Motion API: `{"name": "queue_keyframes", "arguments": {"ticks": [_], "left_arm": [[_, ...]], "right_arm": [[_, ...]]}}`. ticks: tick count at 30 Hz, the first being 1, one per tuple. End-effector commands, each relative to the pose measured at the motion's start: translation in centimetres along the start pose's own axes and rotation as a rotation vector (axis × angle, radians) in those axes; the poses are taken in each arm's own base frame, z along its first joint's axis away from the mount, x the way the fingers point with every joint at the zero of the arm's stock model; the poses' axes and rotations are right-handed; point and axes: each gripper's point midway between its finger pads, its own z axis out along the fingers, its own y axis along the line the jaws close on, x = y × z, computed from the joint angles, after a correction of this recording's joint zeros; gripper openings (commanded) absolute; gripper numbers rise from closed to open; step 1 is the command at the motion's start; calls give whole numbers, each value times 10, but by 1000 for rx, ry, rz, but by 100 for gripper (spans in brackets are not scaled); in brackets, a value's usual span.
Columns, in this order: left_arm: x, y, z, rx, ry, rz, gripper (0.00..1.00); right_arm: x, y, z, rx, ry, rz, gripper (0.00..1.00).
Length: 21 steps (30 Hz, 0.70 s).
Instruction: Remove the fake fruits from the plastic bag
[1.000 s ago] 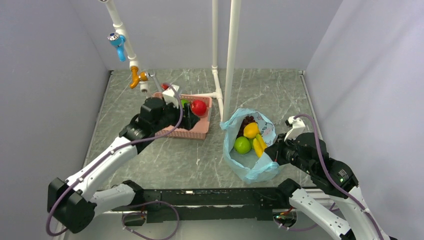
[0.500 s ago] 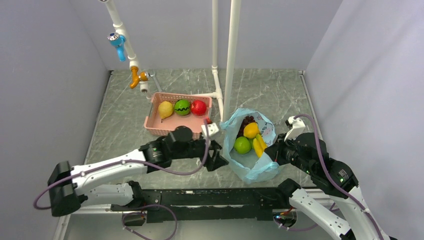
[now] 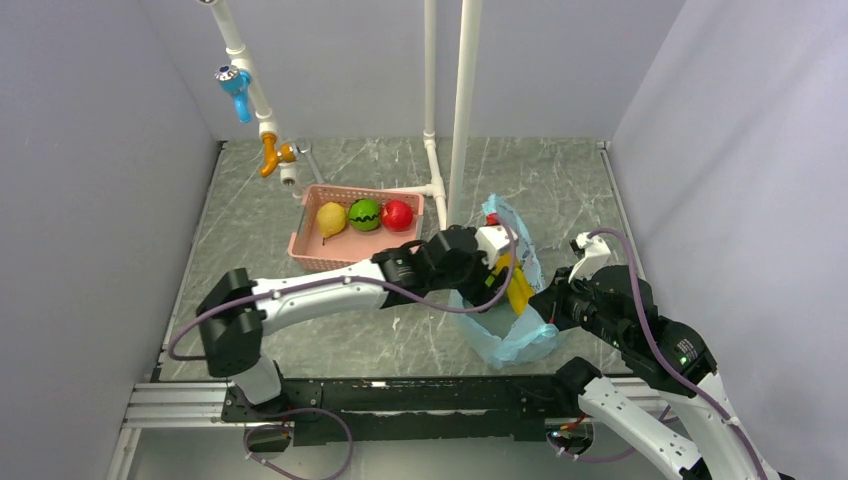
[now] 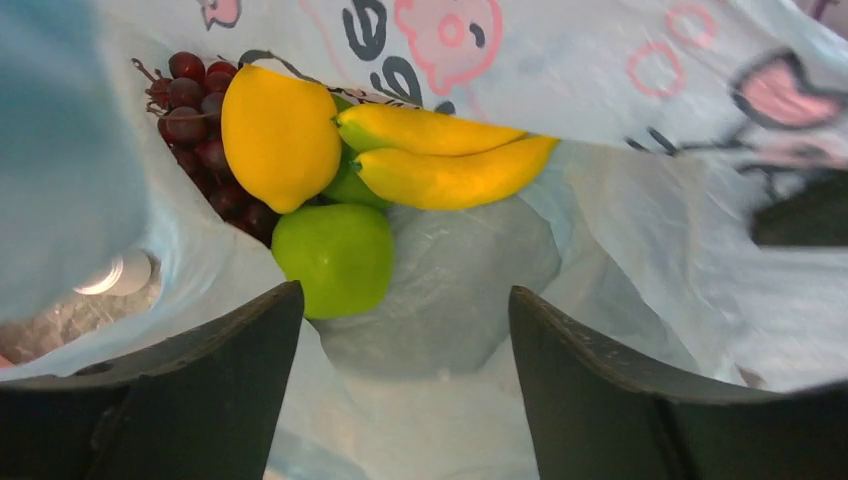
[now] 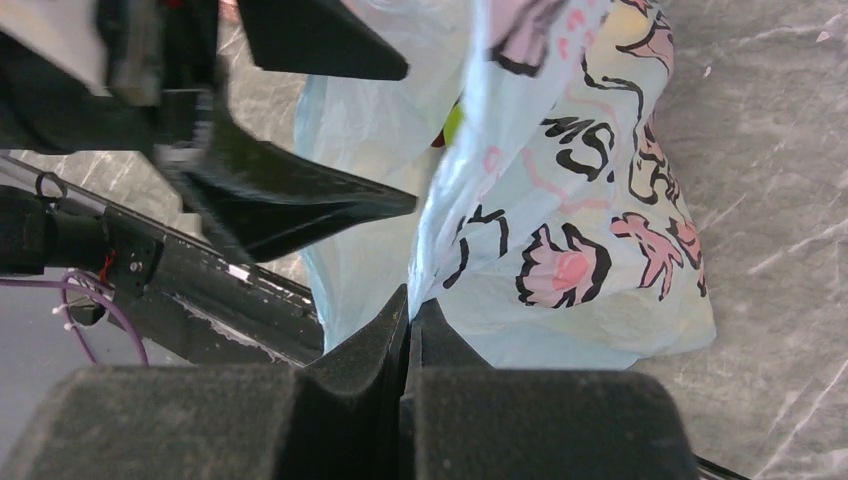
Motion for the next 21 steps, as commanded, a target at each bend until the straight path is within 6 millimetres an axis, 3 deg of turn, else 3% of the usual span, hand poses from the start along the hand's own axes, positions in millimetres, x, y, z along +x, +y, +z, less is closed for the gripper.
{"name": "queue_keyframes", "arguments": {"ticks": [1,8,12,21], "left_arm": [[5,1,17,-28,73,69,83],[7,-3,20,-36,36,69,77],[23,-1,37,-46,74,53,76],[67,43,63,-253,195,132,91]], "right_arm": [[-10,5,-1,-26,-44,-4,0],[-9,5,-1,-25,-44,-2,0],[-9,7,-2,-34,-34,-2,0],[-5,8,-3,-41,-23,10,0]]}}
